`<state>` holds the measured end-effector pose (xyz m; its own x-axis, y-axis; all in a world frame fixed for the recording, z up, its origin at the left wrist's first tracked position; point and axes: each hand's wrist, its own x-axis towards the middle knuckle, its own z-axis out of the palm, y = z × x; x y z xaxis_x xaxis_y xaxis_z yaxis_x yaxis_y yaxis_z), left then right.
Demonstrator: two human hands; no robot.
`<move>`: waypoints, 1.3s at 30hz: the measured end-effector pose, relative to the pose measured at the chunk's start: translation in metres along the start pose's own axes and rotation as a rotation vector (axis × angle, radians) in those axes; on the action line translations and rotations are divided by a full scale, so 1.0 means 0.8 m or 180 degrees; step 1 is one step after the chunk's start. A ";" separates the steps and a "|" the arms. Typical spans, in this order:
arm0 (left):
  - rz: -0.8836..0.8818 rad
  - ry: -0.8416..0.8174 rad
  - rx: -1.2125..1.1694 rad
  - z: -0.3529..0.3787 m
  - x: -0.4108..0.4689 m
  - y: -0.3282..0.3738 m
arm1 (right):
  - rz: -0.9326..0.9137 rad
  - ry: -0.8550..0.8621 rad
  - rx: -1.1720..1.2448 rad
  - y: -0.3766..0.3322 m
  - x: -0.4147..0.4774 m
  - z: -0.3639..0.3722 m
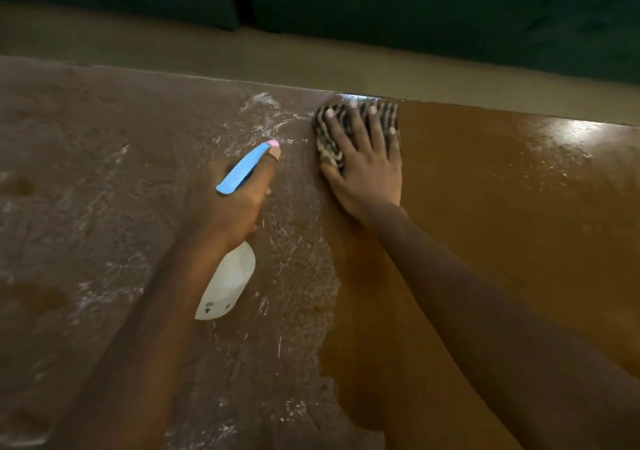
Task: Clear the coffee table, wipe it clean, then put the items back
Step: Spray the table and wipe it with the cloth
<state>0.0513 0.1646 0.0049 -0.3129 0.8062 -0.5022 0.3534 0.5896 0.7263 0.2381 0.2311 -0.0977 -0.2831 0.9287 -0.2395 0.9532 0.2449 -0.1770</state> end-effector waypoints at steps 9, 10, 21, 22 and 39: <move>-0.0086 0.0002 0.0201 0.010 -0.008 -0.008 | -0.0168 0.0058 0.0036 0.049 -0.090 0.016; -0.0123 0.0002 0.0228 0.011 -0.009 -0.007 | 0.0011 0.0055 0.0103 0.047 -0.092 0.016; -0.0139 0.0162 0.0232 -0.008 -0.009 0.004 | 0.0382 -0.0014 0.0182 0.037 -0.093 0.017; -0.0081 0.0173 0.0241 -0.010 -0.007 0.004 | 0.0381 -0.0017 0.0160 0.038 -0.093 0.016; 0.0100 0.0281 0.0009 -0.102 0.039 -0.020 | 0.1296 0.0115 0.0296 -0.032 0.028 -0.004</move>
<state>-0.0359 0.1760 0.0161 -0.3781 0.8169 -0.4356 0.3668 0.5642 0.7397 0.2073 0.2465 -0.0952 0.1204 0.9540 -0.2744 0.9724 -0.1689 -0.1607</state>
